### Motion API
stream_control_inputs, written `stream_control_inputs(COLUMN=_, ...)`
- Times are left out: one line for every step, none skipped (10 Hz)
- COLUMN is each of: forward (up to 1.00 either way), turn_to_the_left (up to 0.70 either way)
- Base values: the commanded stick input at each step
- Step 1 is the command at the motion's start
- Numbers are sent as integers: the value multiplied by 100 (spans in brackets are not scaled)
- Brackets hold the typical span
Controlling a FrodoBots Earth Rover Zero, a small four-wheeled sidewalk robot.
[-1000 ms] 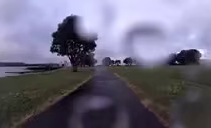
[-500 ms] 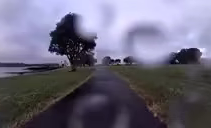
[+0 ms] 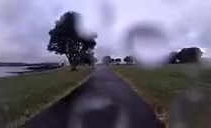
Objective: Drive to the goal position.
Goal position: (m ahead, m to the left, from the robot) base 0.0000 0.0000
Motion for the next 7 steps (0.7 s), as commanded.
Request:
stream_control_inputs(forward=70, turn_to_the_left=0)
stream_control_inputs(forward=70, turn_to_the_left=0)
stream_control_inputs(forward=70, turn_to_the_left=0)
stream_control_inputs(forward=70, turn_to_the_left=0)
stream_control_inputs(forward=70, turn_to_the_left=0)
stream_control_inputs(forward=70, turn_to_the_left=0)
stream_control_inputs(forward=70, turn_to_the_left=0)
